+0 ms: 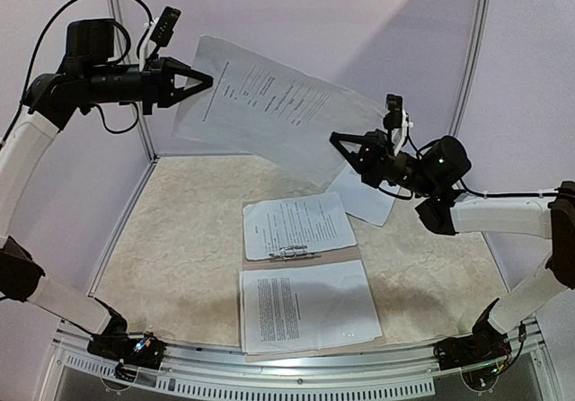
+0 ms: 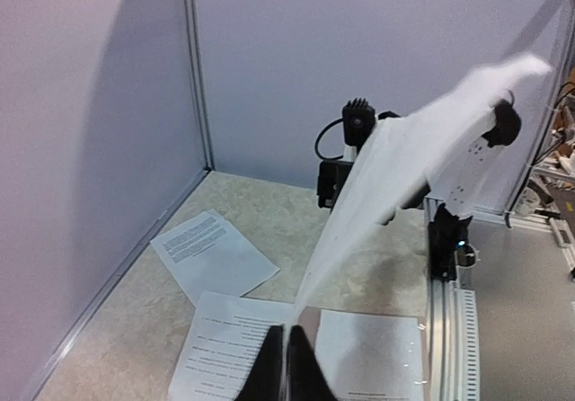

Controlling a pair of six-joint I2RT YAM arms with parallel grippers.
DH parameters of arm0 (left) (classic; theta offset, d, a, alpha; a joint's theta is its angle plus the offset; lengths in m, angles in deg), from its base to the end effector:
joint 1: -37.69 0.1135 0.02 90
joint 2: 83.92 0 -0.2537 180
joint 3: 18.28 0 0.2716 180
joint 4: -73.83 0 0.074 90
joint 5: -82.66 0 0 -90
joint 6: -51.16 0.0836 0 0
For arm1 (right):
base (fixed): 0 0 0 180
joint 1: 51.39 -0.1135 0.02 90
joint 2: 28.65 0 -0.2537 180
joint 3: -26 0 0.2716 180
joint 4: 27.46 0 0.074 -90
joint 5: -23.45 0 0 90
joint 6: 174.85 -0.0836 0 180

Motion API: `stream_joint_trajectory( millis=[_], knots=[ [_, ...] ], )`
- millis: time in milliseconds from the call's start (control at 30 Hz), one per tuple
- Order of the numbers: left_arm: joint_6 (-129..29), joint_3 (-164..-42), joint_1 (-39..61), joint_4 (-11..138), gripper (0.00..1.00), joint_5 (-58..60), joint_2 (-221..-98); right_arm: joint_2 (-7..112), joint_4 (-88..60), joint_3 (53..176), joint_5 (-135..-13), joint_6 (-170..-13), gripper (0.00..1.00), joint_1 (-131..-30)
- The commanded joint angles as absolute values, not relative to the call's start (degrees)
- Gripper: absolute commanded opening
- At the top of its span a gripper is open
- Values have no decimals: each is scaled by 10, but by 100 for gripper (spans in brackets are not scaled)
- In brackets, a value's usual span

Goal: Put the files into the folder
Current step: Place the file on the spring clip of the folder.

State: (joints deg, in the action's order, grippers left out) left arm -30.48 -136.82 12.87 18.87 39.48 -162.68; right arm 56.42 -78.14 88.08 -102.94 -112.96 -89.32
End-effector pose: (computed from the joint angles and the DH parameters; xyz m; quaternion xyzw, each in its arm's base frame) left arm 0.2521 -0.1837 0.5018 0.4394 0.6297 -0.3921 0.5066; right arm 0.2640 0.2686 0.3258 -0.3083 0.4668 0.5785 0.5936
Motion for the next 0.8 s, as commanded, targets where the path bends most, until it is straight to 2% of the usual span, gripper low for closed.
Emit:
stream_joint_trajectory(
  millis=[0,67,133,200,267,333,500,600,633,767],
  knots=[
    [-295,-1341,148,194,28,350,-1624,557,-697,909,-1070,-1148,0,-865],
    [-289,-1329,155,193,50,332,-1621,554,-602,936,-1089,-1130,0,-853],
    [-283,-1322,167,192,63,308,-1622,554,-447,980,-1101,-1084,0,-846],
    [-273,-1306,179,194,69,293,-1625,569,-324,1030,-1130,-1024,0,-840],
    [-266,-1277,191,200,70,303,-1632,591,-231,1085,-1155,-977,0,-831],
    [-272,-1237,200,214,61,324,-1643,622,-168,1119,-1174,-956,0,-820],
    [-282,-1133,203,277,23,364,-1681,694,-89,1165,-1213,-917,0,-801],
    [-279,-1101,204,305,3,371,-1706,749,-62,1200,-1235,-907,0,-785],
    [-282,-1093,204,314,0,370,-1717,773,-56,1210,-1243,-910,0,-780],
    [-291,-1076,204,329,0,372,-1775,840,-7,1258,-1241,-897,0,-764]
  ],
)
